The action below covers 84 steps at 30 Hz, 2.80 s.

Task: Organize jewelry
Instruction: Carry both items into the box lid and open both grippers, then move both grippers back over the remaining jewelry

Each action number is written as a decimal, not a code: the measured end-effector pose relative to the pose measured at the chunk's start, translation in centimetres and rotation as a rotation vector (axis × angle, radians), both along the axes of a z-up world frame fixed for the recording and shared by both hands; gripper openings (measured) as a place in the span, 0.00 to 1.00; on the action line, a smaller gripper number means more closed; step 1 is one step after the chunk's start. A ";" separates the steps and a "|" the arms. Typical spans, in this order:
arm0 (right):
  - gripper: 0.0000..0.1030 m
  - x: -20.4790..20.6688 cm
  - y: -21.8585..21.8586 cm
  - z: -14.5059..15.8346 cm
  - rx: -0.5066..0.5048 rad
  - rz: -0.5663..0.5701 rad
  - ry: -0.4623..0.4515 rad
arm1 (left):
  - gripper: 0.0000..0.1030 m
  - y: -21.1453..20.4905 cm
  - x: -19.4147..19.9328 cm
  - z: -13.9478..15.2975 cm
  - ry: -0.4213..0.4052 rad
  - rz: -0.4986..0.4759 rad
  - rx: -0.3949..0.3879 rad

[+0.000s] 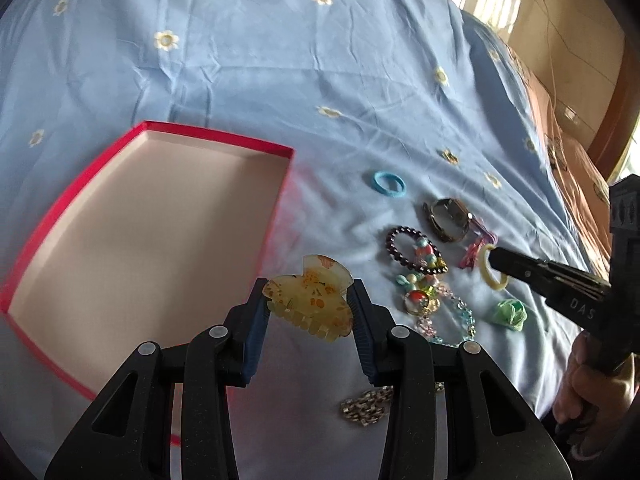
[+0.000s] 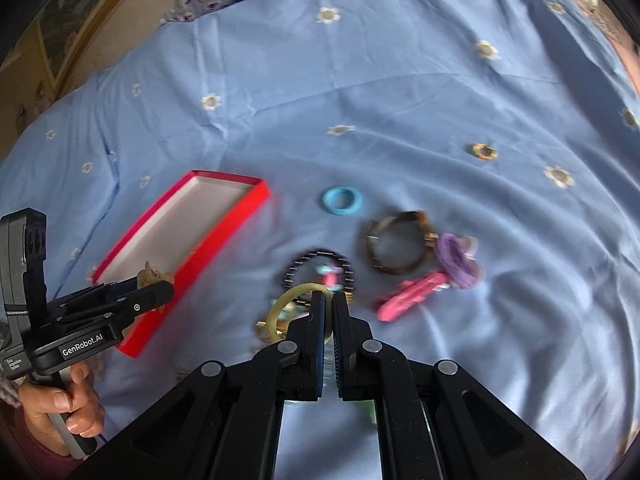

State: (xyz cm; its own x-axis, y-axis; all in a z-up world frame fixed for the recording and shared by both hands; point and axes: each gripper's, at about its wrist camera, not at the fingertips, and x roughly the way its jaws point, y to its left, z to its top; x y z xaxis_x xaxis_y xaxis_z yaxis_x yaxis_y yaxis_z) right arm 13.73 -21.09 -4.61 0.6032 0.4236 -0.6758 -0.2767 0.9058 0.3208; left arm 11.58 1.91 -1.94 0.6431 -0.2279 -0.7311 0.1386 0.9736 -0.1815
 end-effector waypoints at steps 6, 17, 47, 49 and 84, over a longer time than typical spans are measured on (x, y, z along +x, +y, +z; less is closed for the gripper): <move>0.03 0.5 3.5 0.7 0.012 0.073 -0.005 | 0.36 3.2 -0.4 0.5 -0.010 0.059 -0.014; 0.03 2.3 10.3 1.7 0.033 0.193 -0.014 | 0.36 8.6 0.2 0.6 -0.009 0.153 -0.010; 0.08 11.6 22.2 -3.3 -0.031 0.350 0.082 | 0.37 13.5 9.3 -4.4 0.158 0.210 0.122; 0.08 11.7 22.3 -3.5 -0.040 0.352 0.087 | 0.37 13.5 9.4 -4.5 0.160 0.211 0.130; 0.39 4.0 8.0 0.3 0.081 0.114 0.038 | 0.60 7.9 2.4 0.2 0.070 0.178 -0.019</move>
